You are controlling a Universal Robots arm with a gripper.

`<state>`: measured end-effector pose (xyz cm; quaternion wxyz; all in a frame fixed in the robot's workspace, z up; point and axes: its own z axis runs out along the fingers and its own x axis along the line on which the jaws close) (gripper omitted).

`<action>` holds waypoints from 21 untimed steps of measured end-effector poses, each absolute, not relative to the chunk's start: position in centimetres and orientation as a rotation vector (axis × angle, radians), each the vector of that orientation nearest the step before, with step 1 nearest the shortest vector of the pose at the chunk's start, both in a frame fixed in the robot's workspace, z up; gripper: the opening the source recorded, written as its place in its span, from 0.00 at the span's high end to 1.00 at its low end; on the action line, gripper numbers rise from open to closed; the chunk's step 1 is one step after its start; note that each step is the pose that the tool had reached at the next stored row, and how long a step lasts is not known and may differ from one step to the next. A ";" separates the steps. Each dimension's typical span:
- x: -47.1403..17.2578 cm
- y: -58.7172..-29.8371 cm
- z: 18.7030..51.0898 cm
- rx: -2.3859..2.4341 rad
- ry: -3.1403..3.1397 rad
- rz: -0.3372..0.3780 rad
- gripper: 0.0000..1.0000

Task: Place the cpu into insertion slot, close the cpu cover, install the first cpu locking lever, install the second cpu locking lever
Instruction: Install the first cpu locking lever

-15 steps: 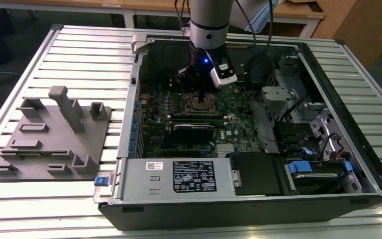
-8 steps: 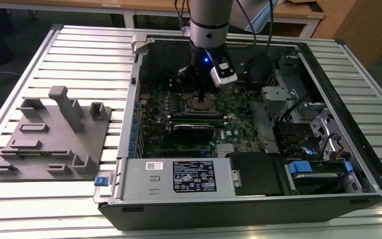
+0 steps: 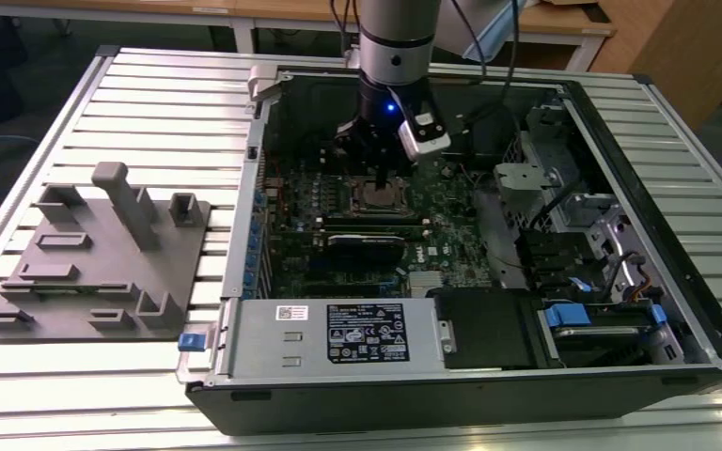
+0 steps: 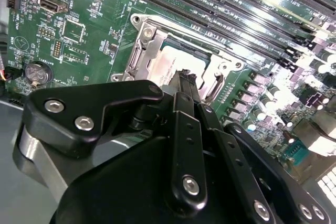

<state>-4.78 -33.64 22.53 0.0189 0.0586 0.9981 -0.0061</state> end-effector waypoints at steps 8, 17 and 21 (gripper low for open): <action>-4.8 -33.6 23.7 0.182 3.098 -0.019 0.89; -4.8 -33.6 24.9 0.182 3.098 -0.019 0.89; -4.8 -33.6 25.1 0.182 3.098 -0.017 0.89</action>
